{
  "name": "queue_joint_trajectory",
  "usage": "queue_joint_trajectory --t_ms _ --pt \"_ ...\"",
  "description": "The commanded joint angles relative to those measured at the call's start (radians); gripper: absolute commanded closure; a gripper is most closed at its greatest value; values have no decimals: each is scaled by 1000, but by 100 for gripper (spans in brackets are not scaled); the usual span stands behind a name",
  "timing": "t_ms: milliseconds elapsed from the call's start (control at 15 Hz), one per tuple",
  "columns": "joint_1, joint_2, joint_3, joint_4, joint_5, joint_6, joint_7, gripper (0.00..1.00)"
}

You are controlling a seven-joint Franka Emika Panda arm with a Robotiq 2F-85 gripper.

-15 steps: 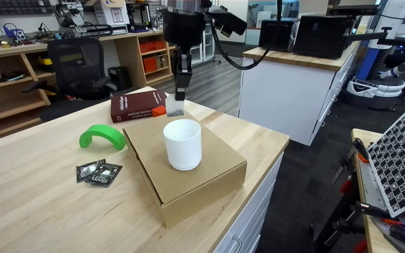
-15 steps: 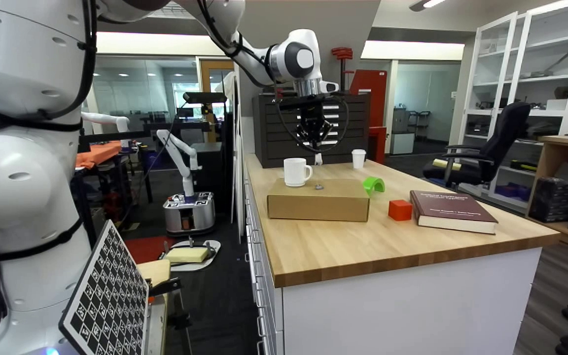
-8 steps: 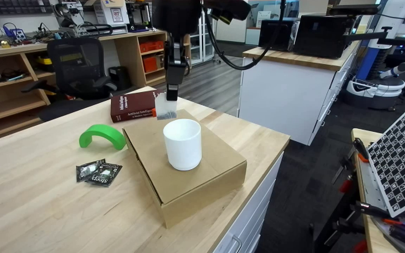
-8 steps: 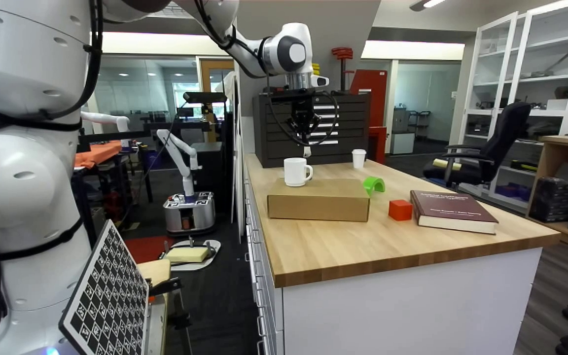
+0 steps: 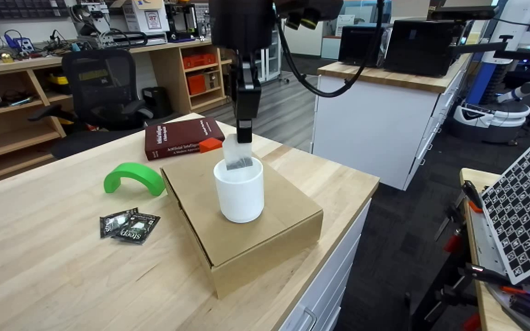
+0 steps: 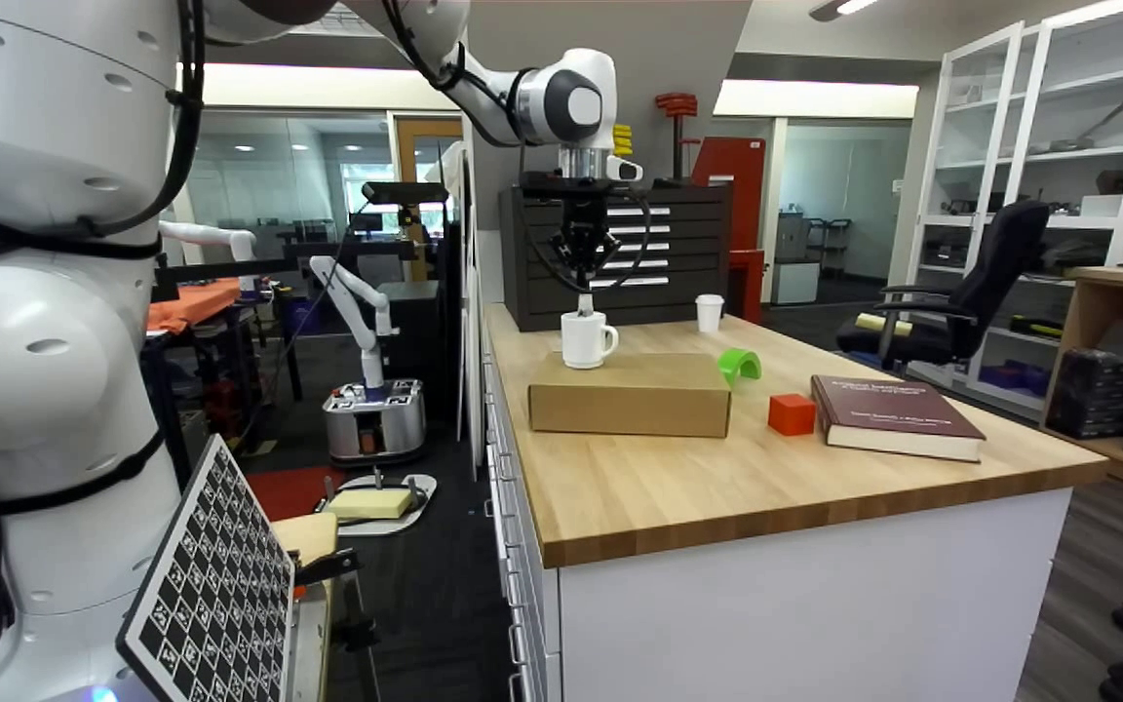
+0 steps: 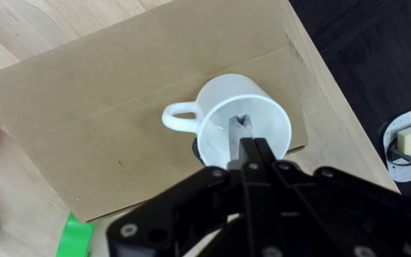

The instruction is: Pick up the tea bag and put it in the mug cup

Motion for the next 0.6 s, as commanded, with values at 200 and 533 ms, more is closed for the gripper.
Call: queue_joint_trajectory --t_ms 200,533 --pt "2 -42 -24 -14 11 -52 8 56" --pt "-3 -60 -40 -26 11 -49 12 23"
